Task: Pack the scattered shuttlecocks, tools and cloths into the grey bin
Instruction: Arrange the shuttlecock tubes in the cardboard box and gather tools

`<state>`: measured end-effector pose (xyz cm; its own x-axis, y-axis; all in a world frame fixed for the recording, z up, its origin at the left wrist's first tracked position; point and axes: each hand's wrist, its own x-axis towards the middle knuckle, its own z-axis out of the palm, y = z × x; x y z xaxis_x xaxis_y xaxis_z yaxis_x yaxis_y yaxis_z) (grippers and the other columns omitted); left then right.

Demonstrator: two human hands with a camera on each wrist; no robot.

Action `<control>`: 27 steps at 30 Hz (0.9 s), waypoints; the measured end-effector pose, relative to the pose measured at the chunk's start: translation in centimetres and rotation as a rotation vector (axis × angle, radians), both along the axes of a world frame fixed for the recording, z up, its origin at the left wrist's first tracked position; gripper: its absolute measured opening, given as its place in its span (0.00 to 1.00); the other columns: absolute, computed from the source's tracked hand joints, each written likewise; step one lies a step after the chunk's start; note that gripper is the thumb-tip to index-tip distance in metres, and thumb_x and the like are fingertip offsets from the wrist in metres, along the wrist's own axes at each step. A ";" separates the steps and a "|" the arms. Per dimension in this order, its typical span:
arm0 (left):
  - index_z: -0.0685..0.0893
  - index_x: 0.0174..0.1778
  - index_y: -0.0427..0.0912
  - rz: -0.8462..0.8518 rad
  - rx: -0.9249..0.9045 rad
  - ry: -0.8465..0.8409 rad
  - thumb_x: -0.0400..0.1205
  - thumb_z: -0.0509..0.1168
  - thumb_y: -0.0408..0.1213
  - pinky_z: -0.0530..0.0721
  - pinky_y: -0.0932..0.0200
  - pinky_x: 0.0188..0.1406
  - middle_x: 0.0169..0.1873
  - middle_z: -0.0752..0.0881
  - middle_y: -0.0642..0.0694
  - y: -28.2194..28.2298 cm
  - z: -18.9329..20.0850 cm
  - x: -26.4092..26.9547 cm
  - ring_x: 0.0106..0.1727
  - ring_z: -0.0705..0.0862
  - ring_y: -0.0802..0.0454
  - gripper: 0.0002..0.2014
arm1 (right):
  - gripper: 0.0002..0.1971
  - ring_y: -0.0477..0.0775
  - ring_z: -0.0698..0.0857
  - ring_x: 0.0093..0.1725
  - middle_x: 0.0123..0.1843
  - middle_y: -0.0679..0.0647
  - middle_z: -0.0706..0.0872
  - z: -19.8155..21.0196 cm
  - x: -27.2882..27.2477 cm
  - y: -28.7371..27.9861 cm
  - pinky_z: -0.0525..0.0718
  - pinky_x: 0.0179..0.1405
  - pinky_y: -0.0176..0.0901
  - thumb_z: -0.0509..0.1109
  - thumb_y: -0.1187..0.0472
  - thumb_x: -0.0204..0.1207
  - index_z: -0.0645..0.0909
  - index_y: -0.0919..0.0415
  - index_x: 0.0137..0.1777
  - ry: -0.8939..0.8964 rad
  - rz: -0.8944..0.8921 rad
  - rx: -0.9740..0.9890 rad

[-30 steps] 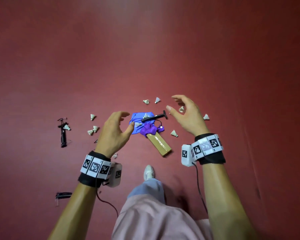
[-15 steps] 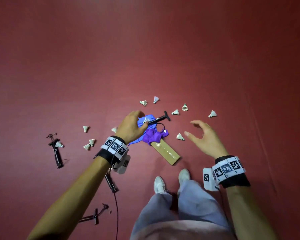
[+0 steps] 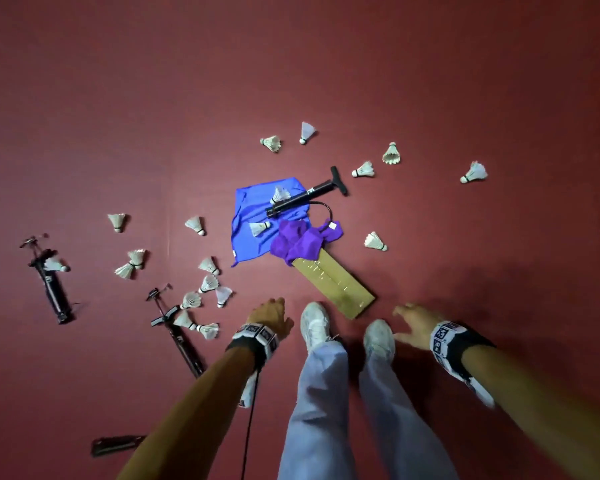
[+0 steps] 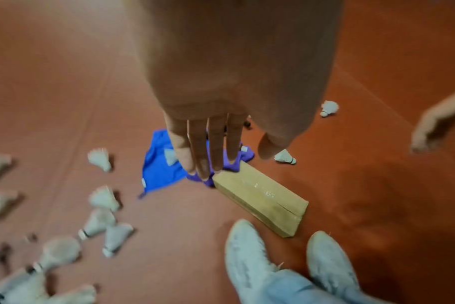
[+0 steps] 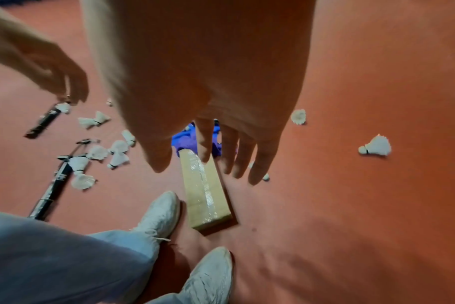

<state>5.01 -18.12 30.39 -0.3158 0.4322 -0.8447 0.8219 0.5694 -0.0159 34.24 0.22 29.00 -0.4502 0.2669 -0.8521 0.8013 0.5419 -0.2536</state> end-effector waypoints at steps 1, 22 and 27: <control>0.75 0.71 0.40 0.038 0.002 -0.027 0.85 0.63 0.51 0.84 0.44 0.61 0.67 0.83 0.37 -0.5 -3.5 0.6 0.66 0.84 0.35 0.24 | 0.28 0.58 0.80 0.72 0.72 0.55 0.80 -2.8 0.3 0.0 0.77 0.71 0.46 0.74 0.44 0.78 0.74 0.52 0.75 -0.021 0.000 -0.001; 0.71 0.83 0.48 -0.098 0.128 -0.246 0.83 0.61 0.46 0.82 0.41 0.64 0.78 0.73 0.44 2.4 -37.0 0.4 0.69 0.79 0.35 0.29 | 0.40 0.57 0.83 0.57 0.62 0.55 0.85 -38.4 -10.7 0.4 0.78 0.54 0.47 0.79 0.27 0.63 0.74 0.57 0.63 0.031 -0.575 -0.136; 0.73 0.81 0.49 -0.026 0.199 -0.378 0.75 0.55 0.53 0.84 0.40 0.65 0.80 0.71 0.44 2.8 -33.1 1.5 0.72 0.80 0.36 0.35 | 0.50 0.57 0.80 0.66 0.68 0.54 0.77 -34.1 -9.3 -0.4 0.77 0.65 0.48 0.86 0.38 0.63 0.62 0.57 0.76 0.056 -0.773 -0.235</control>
<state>6.52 -15.31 -2.73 0.0134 0.6024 -0.7981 0.7630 0.5097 0.3975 24.93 -0.14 -5.14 -0.2552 0.3366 -0.9064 0.9103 -0.2322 -0.3426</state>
